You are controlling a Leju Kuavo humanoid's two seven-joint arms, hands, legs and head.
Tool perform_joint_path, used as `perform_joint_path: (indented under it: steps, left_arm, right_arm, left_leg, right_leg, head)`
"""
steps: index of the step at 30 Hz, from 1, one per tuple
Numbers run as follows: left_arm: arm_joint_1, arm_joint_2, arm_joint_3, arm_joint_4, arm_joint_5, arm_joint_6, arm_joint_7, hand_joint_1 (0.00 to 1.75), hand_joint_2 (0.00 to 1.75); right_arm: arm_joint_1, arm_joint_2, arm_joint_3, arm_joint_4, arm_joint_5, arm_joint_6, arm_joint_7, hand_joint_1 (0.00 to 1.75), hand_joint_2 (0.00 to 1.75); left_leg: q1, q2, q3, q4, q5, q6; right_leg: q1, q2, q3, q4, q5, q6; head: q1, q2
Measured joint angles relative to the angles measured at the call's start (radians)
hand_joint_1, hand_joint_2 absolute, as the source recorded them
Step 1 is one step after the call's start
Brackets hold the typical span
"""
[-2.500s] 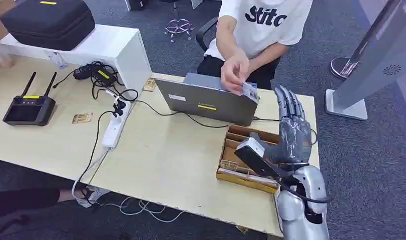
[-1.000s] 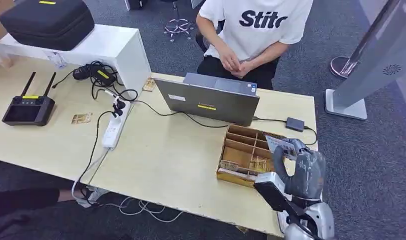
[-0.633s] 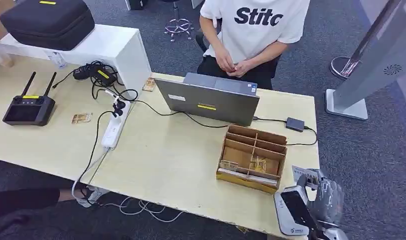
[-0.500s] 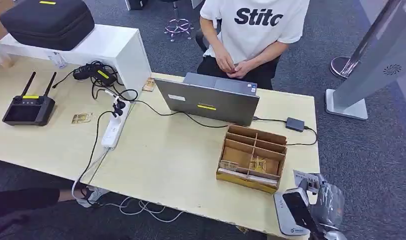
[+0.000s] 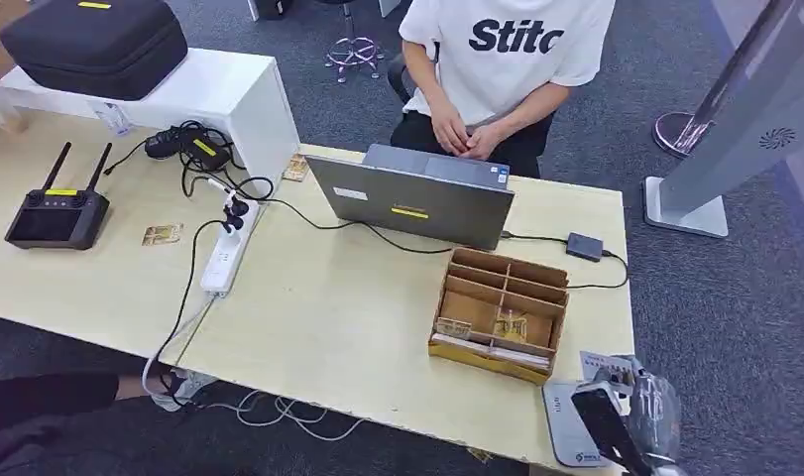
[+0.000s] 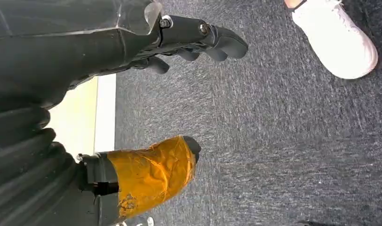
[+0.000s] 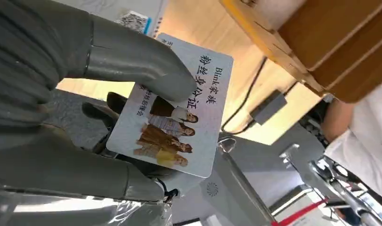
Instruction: Pass the card to the sensor for recognition and then transmit it.
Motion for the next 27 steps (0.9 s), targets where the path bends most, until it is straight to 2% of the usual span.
perform_joint_path:
  steps: [12,19,27]
  left_arm:
    - [0.001,0.003,0.014,0.0,0.0,0.0,0.0,0.0,1.75]
    - [0.001,0.003,0.014,0.0,0.0,0.002,0.0,0.0,1.75]
    - [0.001,0.004,0.014,0.0,-0.002,0.002,-0.001,0.0,1.75]
  right_arm:
    - [0.0,-0.026,0.007,0.03,0.044,0.0,0.035,1.75,1.75]
    - [-0.006,-0.033,0.024,0.048,0.109,-0.027,0.087,1.75,1.75]
    - [-0.02,-0.041,0.029,0.071,0.131,-0.033,0.106,1.75,1.75]
  left_leg:
    - [0.0,0.0,0.0,0.0,0.0,0.0]
    - [0.0,0.0,0.0,0.0,0.0,0.0]
    - [0.0,0.0,0.0,0.0,0.0,0.0]
  right_leg:
    - [0.0,0.0,0.0,0.0,0.0,0.0]
    - [0.0,0.0,0.0,0.0,0.0,0.0]
    - [0.0,0.0,0.0,0.0,0.0,0.0]
  head:
    - [0.0,0.0]
    - [0.0,0.0]
    - [0.0,0.0]
